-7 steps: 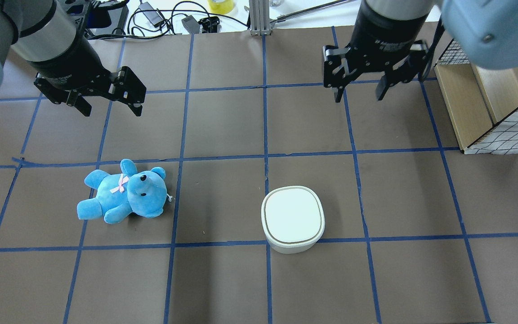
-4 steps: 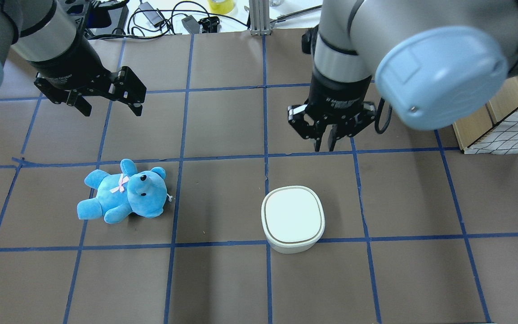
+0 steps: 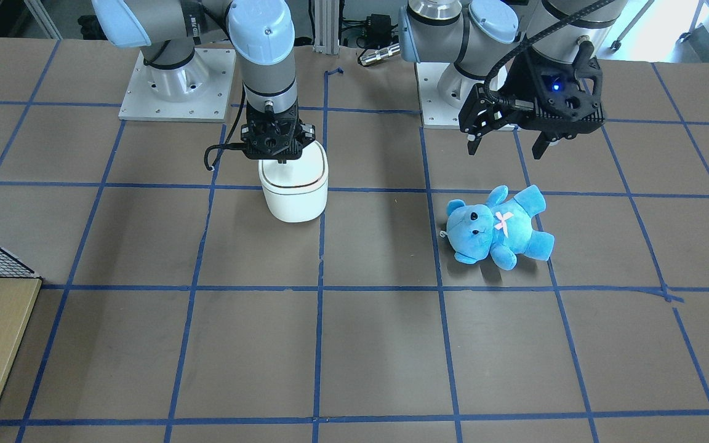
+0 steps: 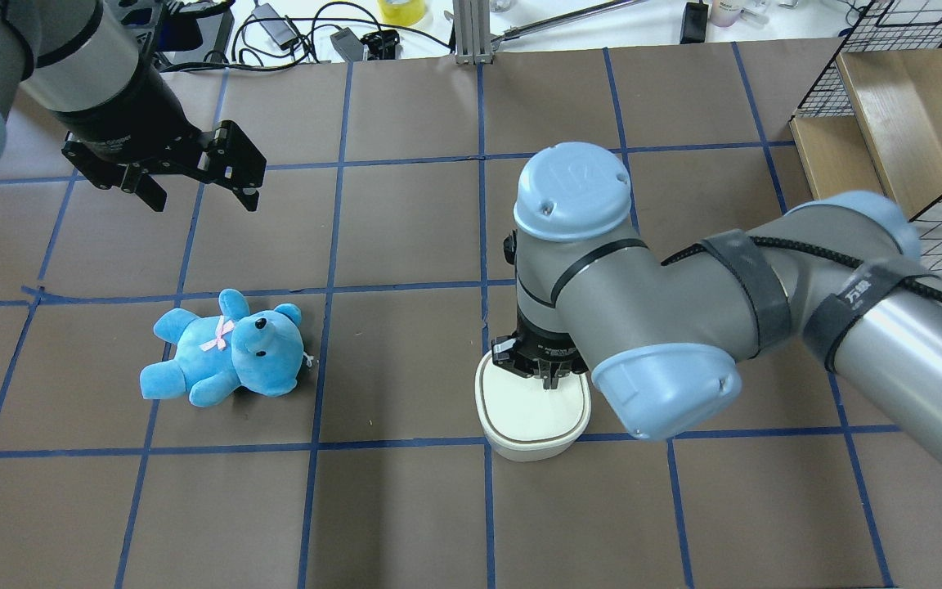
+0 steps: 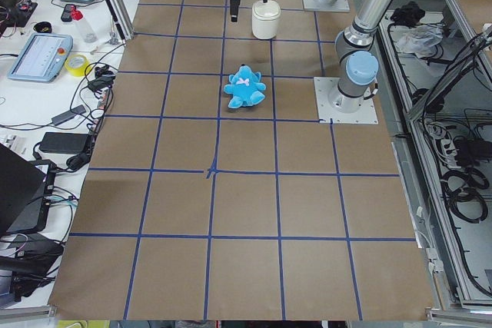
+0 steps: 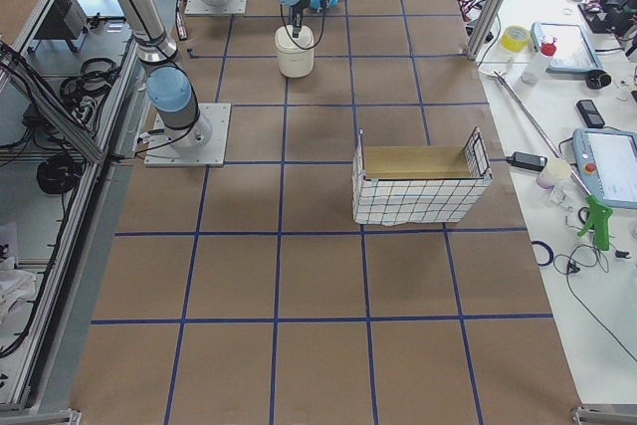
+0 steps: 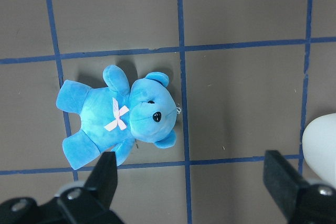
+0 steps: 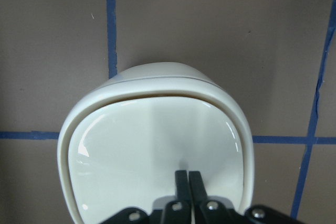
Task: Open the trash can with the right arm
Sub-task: 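Press the lid's near edge with the right gripper to tip it open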
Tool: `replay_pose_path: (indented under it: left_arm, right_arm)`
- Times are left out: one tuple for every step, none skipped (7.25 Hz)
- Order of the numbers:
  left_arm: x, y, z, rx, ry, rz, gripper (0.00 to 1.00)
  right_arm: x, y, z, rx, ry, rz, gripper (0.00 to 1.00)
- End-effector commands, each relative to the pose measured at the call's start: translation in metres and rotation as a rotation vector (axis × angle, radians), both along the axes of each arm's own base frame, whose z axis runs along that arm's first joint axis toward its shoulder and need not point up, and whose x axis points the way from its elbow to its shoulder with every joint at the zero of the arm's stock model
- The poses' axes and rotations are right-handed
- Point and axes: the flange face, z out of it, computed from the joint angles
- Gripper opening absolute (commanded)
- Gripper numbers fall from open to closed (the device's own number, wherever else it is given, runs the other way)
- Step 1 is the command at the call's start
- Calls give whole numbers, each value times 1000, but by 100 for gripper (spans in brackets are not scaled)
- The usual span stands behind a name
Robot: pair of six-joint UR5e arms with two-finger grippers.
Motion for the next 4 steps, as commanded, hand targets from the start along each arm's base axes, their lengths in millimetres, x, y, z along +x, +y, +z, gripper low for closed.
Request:
replay_pose_path:
  left_arm:
    - [0, 0, 0, 0, 0, 0, 100]
    - [0, 0, 0, 0, 0, 0, 100]
    - [0, 0, 0, 0, 0, 0, 100]
    - [0, 0, 0, 0, 0, 0, 100]
  right_arm:
    - [0, -1, 1, -27, -1, 13, 19]
    - [2, -8, 20, -50, -2, 9, 26]
    - [4, -13, 42, -52, -13, 9, 69]
    - [4, -20, 69, -66, -15, 3, 100]
